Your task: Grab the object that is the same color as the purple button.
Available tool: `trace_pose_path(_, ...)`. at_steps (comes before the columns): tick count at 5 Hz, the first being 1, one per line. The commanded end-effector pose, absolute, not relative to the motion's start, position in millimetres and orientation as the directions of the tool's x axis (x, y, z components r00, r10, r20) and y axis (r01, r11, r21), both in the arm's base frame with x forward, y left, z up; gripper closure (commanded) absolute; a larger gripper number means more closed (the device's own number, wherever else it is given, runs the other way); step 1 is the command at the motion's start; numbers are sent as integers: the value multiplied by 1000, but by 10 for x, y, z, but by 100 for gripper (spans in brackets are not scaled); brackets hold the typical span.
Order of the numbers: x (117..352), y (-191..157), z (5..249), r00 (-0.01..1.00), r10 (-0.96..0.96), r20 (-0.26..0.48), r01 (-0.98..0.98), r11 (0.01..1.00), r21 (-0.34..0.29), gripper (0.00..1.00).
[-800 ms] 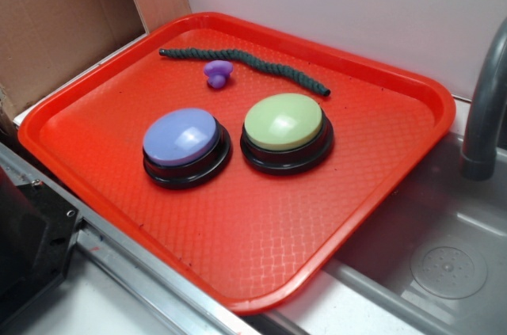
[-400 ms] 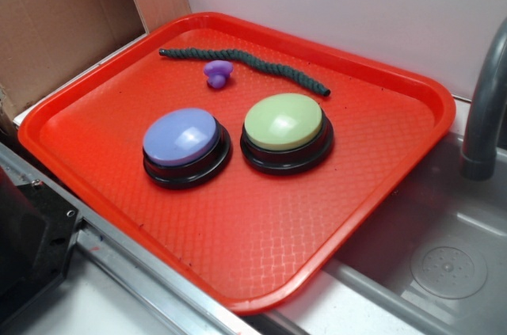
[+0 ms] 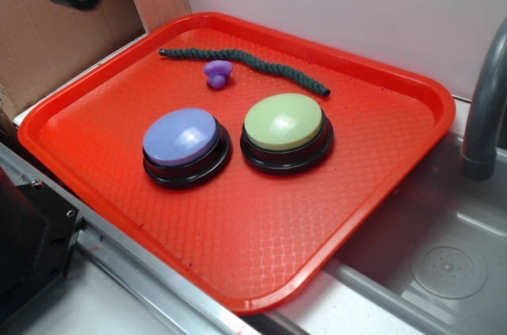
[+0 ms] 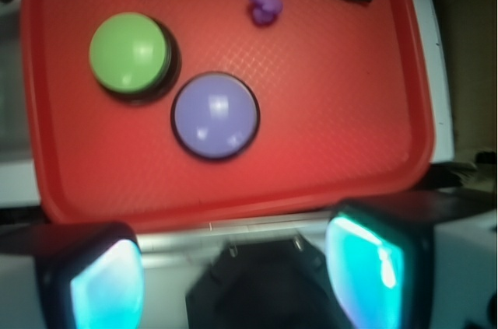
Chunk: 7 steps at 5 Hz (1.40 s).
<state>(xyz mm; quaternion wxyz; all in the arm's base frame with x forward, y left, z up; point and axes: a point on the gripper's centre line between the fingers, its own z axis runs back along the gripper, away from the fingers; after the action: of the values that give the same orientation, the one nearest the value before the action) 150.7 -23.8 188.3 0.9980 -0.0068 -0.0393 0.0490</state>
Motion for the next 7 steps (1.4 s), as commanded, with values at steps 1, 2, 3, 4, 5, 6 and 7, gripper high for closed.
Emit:
trace_pose_path(1,2055,1,1482,934,304,185,-297,953,-66,0)
trace_pose_path(2,2279,96,1304,921,343,185,-334,939,-75,0)
trace_pose_path(3,2541,226,1065,880,403,251,-404,913,-49,0)
trace_pose_path(4,2772,264,847,878,392,276,-412,911,18,0)
trace_pose_path(5,2947,310,663,873,427,234,-441,898,5,0)
trace_pose_path(6,3092,366,448,859,459,228,-480,877,40,0)
trace_pose_path(7,3136,404,366,851,476,223,-497,867,46,0)
